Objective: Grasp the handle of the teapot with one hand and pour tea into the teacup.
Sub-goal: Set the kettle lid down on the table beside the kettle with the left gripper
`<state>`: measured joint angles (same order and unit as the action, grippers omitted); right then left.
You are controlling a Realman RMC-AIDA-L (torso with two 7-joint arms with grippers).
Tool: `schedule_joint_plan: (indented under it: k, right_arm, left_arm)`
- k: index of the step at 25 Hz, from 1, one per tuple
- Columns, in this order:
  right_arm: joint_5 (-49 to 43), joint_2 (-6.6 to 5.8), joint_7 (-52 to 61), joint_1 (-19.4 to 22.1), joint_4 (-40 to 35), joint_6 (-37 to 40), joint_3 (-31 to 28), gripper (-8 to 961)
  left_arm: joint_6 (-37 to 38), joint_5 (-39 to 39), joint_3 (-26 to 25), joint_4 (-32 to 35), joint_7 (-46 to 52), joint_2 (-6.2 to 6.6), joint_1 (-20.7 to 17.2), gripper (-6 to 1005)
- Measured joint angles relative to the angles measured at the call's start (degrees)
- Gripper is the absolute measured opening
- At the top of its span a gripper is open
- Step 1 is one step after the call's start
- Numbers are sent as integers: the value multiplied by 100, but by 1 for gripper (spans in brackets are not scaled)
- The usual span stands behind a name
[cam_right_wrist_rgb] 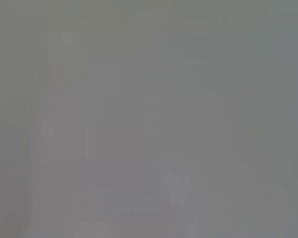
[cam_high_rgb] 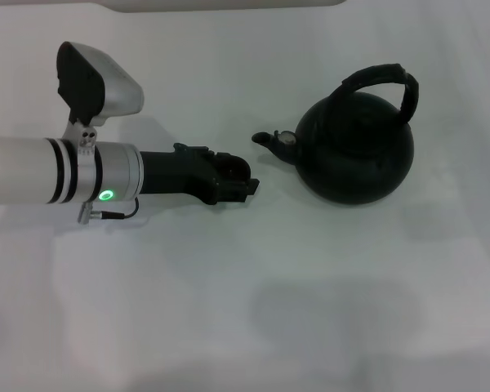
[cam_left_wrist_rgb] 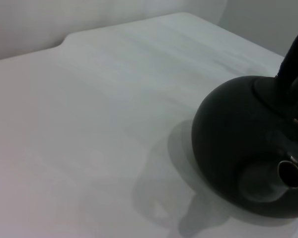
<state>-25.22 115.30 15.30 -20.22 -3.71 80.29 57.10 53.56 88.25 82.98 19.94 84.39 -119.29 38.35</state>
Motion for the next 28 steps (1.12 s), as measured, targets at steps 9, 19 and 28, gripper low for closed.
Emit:
schedule_joint_plan:
  k: [9, 19, 28]
  right_arm:
    - [0, 0, 0, 3, -3, 38, 6, 853]
    - [0, 0, 0, 10, 11, 40, 3, 852]
    - [0, 0, 0, 9, -5, 8, 3, 851]
  left_arm:
    - [-64, -110, 132, 3, -417, -36, -69, 709]
    - [-84, -118, 202, 51, -503, -28, -87, 708]
    - [-179, -346, 199, 49, -622, -6, -164, 725]
